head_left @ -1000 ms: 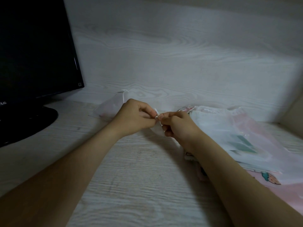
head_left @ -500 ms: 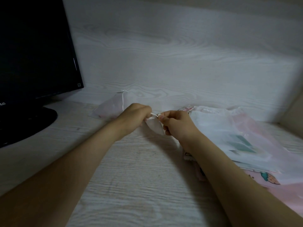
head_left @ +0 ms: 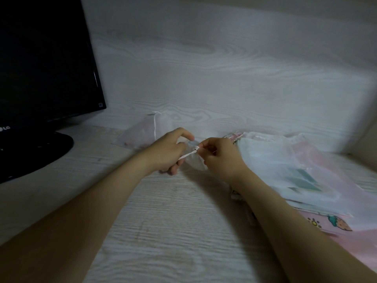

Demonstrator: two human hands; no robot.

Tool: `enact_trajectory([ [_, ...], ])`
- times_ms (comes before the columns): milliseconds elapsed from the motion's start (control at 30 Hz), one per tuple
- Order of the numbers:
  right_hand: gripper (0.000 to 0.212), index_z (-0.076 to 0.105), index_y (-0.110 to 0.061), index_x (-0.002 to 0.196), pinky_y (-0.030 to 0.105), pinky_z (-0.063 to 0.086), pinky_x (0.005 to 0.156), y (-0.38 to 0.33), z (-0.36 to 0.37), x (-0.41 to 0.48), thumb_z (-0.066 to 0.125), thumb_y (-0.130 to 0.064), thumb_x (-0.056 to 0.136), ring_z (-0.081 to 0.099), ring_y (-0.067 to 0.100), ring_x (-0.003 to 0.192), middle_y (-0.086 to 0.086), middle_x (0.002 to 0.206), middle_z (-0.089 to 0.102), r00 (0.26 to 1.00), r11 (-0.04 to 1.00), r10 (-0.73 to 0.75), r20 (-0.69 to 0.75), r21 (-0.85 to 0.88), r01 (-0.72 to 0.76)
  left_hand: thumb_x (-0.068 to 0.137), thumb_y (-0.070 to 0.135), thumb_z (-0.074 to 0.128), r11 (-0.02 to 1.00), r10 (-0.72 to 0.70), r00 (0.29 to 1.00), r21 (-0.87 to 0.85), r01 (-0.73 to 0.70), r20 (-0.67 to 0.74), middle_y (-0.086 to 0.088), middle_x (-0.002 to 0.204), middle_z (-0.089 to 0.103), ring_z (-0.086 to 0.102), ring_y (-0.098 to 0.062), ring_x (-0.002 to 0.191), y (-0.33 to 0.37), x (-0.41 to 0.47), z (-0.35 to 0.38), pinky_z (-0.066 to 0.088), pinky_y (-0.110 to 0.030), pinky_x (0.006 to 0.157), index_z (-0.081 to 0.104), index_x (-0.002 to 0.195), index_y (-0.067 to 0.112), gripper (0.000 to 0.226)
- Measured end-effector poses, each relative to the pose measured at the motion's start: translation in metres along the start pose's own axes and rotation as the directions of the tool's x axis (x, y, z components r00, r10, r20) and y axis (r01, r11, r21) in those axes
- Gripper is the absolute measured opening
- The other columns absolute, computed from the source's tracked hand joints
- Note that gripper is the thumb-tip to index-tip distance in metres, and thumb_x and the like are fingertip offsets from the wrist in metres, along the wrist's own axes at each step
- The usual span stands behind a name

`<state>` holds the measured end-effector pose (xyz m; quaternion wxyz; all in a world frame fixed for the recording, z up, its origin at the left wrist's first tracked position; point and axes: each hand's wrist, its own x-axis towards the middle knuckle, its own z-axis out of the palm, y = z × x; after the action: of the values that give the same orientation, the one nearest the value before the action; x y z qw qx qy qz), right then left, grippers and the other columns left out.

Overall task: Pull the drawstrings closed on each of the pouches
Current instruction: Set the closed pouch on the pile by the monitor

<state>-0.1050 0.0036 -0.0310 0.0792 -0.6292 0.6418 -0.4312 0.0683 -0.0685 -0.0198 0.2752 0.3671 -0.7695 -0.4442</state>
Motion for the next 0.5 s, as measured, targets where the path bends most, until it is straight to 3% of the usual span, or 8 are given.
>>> enact_trajectory([
  [133,0.012,0.075,-0.014,0.089,0.029,0.047,0.064,0.002,0.0,0.001,0.066,-0.014,0.097,0.058,0.011,0.059,-0.001,0.064,0.066,1.0,0.999,-0.023,-0.008,-0.023,0.023,0.113,0.031,0.044,0.996,0.073,0.986,0.035,-0.079,0.148,-0.002,0.068,0.047,0.033,-0.01,0.045,-0.004,0.001,0.004,0.023,-0.025,0.045,0.067,0.116,0.035,0.023],
  [233,0.012,0.077,-0.013,0.091,0.013,0.037,0.054,0.002,0.0,0.0,0.067,-0.015,0.097,0.052,0.002,0.053,-0.01,0.057,0.058,0.999,0.997,-0.043,-0.002,-0.062,0.043,0.112,0.028,0.048,0.975,0.149,0.98,0.143,-0.167,0.131,0.005,0.064,0.055,0.041,-0.003,0.047,-0.008,0.0,0.003,0.033,-0.025,0.048,0.066,0.105,0.035,0.021],
  [400,0.011,0.077,-0.014,0.09,0.012,0.038,0.055,-0.001,0.0,0.0,0.067,-0.015,0.096,0.054,0.0,0.055,-0.01,0.061,0.06,0.998,0.991,-0.063,-0.011,-0.12,0.062,0.108,0.033,0.059,0.933,0.232,0.972,0.276,-0.232,0.035,0.003,0.069,0.071,0.065,-0.013,0.064,-0.012,0.003,-0.002,0.058,-0.044,0.072,0.065,0.102,0.035,0.009],
  [500,0.012,0.077,-0.013,0.091,0.014,0.039,0.057,-0.001,0.0,0.0,0.067,-0.015,0.096,0.056,0.004,0.06,-0.006,0.069,0.067,0.998,0.988,-0.068,-0.006,-0.143,0.066,0.105,0.038,0.062,0.899,0.283,0.959,0.342,-0.274,0.024,-0.001,0.074,0.074,0.071,-0.012,0.07,-0.013,0.002,-0.003,0.062,-0.048,0.079,0.06,0.099,0.033,0.008],
])
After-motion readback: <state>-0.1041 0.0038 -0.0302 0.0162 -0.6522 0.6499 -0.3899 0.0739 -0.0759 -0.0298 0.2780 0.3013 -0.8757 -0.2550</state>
